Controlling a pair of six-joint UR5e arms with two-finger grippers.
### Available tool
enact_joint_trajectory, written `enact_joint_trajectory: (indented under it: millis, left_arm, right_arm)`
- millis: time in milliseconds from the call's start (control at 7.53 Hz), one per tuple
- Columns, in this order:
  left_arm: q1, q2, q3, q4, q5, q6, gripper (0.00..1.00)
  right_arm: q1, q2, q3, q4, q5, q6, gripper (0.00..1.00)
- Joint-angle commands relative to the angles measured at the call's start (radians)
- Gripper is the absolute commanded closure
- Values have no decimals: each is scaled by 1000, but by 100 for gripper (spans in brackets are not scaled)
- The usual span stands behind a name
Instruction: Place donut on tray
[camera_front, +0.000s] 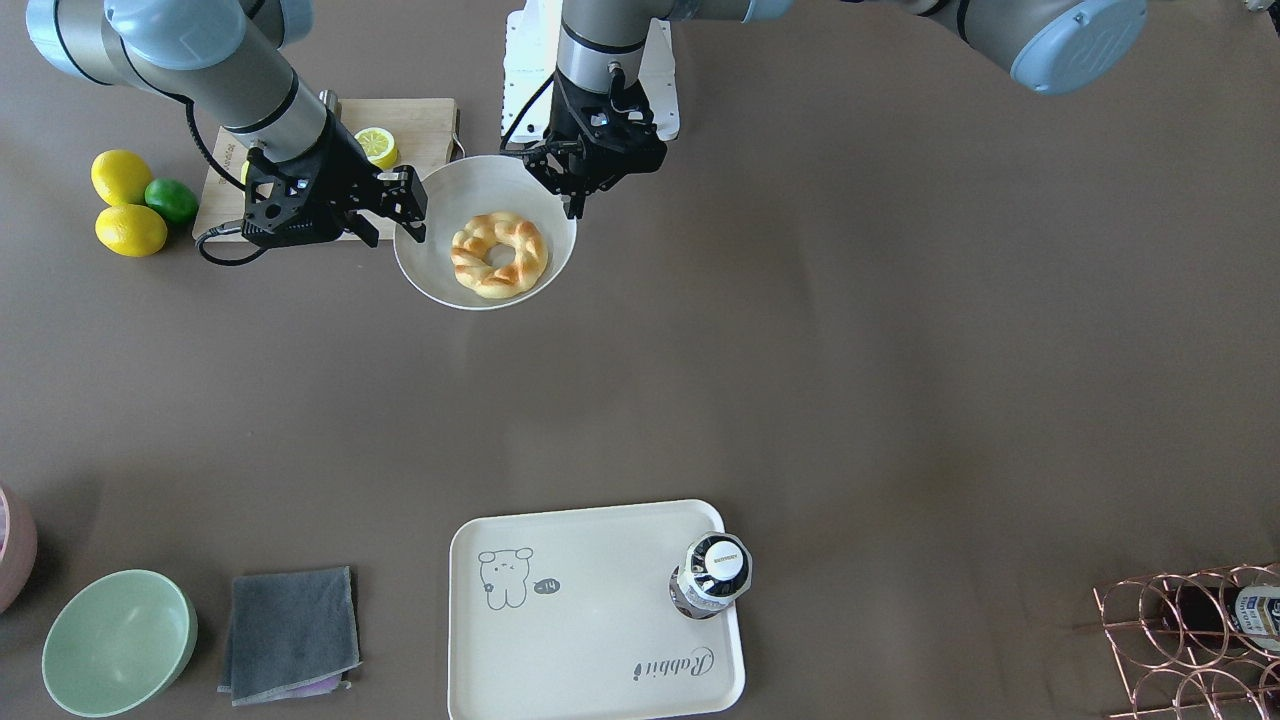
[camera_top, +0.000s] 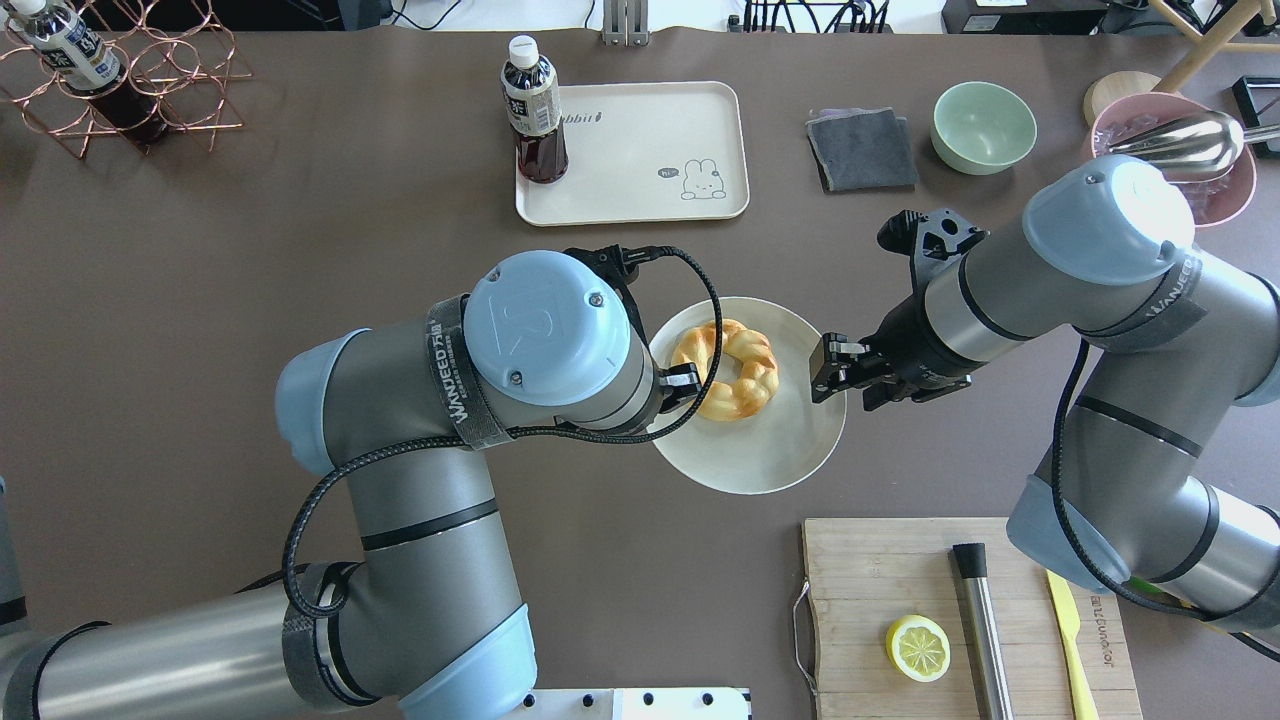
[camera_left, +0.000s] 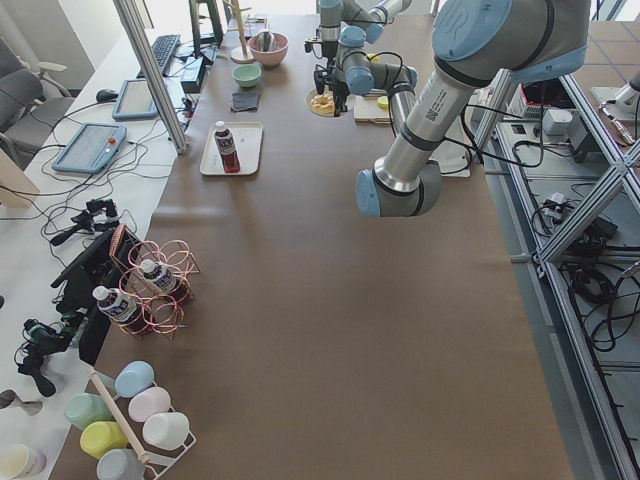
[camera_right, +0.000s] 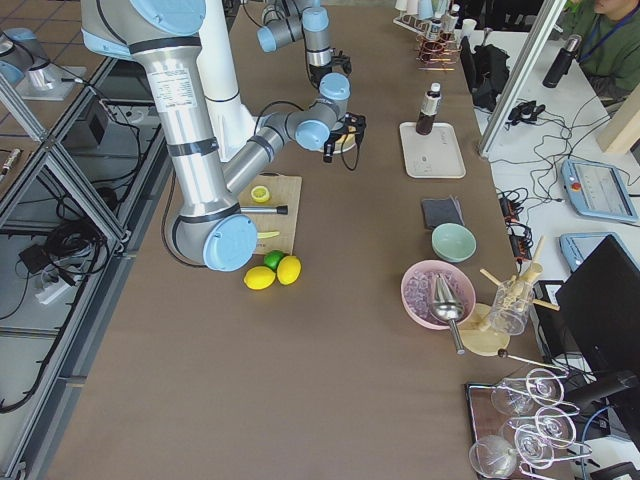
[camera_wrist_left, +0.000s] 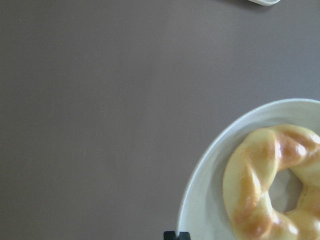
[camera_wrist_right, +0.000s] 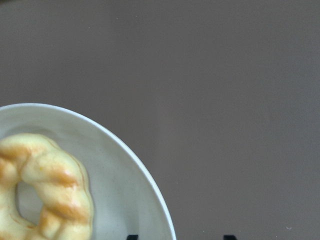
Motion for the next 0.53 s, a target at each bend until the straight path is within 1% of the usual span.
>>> enact_joint_trajectory:
  millis: [0, 133, 399]
  left_arm:
    - [0, 4, 0, 0, 2, 1, 100]
    - [1, 4, -1, 0, 2, 1, 100]
    - [1, 3, -3, 0, 2, 1, 100]
  right_arm:
    - [-1, 0, 3, -5, -2, 0, 52]
    - [-2, 0, 3, -5, -3, 2, 72]
    - [-9, -1, 2, -5, -5, 2, 73]
